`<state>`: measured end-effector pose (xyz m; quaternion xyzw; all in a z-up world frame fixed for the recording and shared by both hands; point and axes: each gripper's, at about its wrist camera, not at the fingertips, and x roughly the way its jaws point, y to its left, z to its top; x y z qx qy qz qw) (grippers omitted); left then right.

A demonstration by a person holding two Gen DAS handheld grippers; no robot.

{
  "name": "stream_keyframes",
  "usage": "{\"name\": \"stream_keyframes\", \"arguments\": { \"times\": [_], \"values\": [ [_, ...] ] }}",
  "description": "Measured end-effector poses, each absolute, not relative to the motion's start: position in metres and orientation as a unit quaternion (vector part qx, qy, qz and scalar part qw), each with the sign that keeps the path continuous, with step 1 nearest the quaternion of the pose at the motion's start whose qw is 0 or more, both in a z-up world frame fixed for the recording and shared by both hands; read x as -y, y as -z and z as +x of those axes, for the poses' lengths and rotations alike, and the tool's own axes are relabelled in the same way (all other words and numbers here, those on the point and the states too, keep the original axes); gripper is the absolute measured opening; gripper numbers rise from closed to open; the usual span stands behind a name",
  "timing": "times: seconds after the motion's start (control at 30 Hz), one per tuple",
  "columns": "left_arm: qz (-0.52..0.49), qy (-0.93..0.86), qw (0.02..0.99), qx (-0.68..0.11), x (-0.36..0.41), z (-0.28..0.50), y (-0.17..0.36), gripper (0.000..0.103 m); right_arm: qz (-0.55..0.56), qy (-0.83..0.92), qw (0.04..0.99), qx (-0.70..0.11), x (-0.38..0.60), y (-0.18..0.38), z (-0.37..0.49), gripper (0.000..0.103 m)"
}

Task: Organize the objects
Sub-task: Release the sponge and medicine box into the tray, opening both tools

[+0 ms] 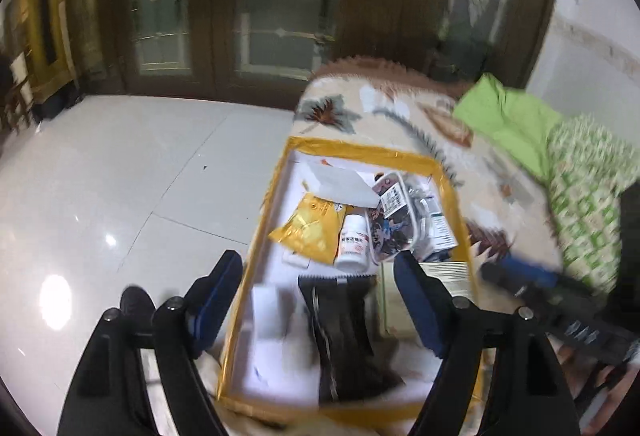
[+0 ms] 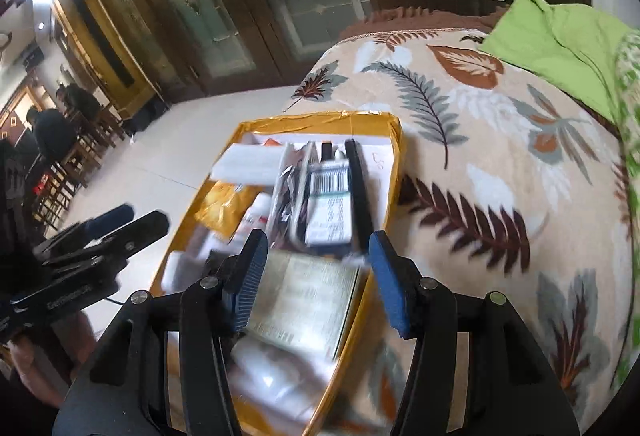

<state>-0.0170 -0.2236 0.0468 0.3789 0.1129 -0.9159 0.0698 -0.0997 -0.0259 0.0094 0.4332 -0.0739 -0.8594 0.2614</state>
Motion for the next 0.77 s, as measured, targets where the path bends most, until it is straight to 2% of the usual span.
{"name": "stream_keyframes", "arguments": {
  "times": [0.07, 0.33, 0.53, 0.77],
  "values": [
    [0.385, 0.910, 0.077, -0.132, 0.225, 0.000, -0.046, 0.082, 0.444, 0.847, 0.278, 0.094, 0.026, -0.006, -0.085, 0.053],
    [0.417, 0.893, 0.150, -0.080, 0.218, 0.011, -0.044, 0.082, 0.459, 0.832, 0.295, 0.097, 0.041, 0.008, -0.060, 0.053],
    [0.435, 0.882, 0.162, -0.085, 0.207, -0.003, -0.031, 0.082, 0.472, 0.822, 0.297, 0.119, 0.034, 0.018, -0.064, 0.053],
    [0.445, 0.877, 0.177, -0.032, 0.188, -0.012, -0.030, 0.082, 0.475, 0.819, 0.293, 0.130, 0.021, 0.022, -0.072, 0.053]
  ]
}}
